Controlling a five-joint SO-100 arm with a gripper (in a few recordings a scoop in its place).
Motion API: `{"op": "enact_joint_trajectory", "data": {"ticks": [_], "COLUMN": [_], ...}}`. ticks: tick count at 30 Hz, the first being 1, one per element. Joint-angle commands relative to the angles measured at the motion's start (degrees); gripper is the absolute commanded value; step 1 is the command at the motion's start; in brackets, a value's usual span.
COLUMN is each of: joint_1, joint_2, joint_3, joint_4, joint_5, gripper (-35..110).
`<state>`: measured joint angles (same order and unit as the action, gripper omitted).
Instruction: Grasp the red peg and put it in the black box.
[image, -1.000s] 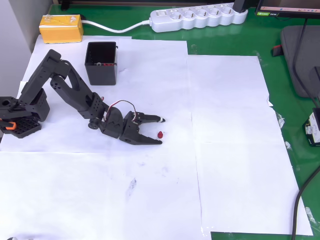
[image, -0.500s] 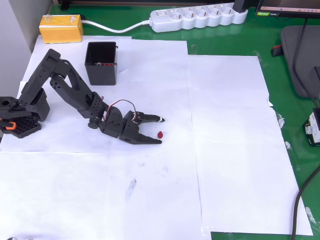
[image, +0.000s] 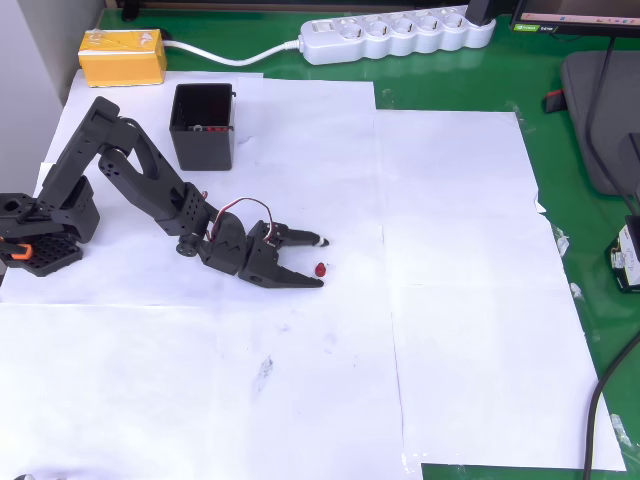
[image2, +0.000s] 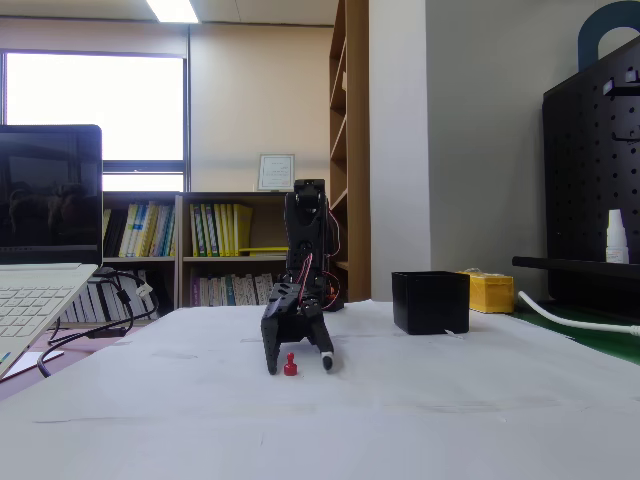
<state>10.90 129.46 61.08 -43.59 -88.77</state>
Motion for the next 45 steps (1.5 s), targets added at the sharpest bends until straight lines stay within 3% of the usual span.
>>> {"op": "enact_joint_trajectory", "data": {"ticks": [1,14,21,30,33,37,45], "joint_1": [-0.35,-0.44,-0.44,1.76,3.43,5.89,5.27], "joint_2": [-0.88,-0.53,-1.76,-13.62,-20.57,-29.62,-35.77], "joint_3": [0.09,0.18,0.09,-0.88,0.62,9.23,35.07], "joint_4": [1.23,1.23,0.88,12.39,24.52,55.81,104.33], "joint_5": [-0.44,-2.29,-1.32,-1.76,-2.20,-2.37,6.59], "gripper": [21,0,0,-1,-1,-1,-1]}}
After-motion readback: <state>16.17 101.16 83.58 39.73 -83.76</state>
